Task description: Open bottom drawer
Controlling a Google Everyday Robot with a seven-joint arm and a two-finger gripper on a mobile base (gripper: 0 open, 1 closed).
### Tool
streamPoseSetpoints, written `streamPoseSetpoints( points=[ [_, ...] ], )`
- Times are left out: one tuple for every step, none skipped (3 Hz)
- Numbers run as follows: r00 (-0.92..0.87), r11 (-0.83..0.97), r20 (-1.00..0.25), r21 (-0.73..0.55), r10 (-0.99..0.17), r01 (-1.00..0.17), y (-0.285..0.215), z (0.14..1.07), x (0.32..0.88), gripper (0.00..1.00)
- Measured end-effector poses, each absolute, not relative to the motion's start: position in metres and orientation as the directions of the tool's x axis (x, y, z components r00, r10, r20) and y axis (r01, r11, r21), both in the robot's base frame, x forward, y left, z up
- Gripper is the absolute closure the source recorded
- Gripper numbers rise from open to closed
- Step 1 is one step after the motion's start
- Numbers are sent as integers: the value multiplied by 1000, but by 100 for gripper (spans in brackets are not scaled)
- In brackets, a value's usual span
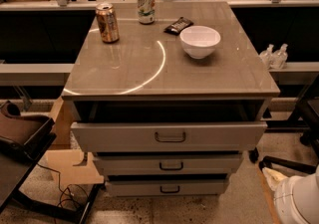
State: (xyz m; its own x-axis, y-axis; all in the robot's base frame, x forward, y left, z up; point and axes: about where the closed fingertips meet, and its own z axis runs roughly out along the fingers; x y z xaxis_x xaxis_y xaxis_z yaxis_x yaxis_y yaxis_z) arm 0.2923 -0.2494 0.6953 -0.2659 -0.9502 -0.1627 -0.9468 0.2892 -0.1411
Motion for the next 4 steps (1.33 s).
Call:
streamPoseSetpoints(
  points=[
    [-266,289,-161,-140,-950,-947,-248,693,294,0],
    [-267,288,-145,-143,-953,-947,-239,680,304,0],
    [-187,205,-119,-157,-975,-966,-199,627,335,0],
    [-119,149,-149,-207,-982,-967,-158,579,367,0]
  ],
)
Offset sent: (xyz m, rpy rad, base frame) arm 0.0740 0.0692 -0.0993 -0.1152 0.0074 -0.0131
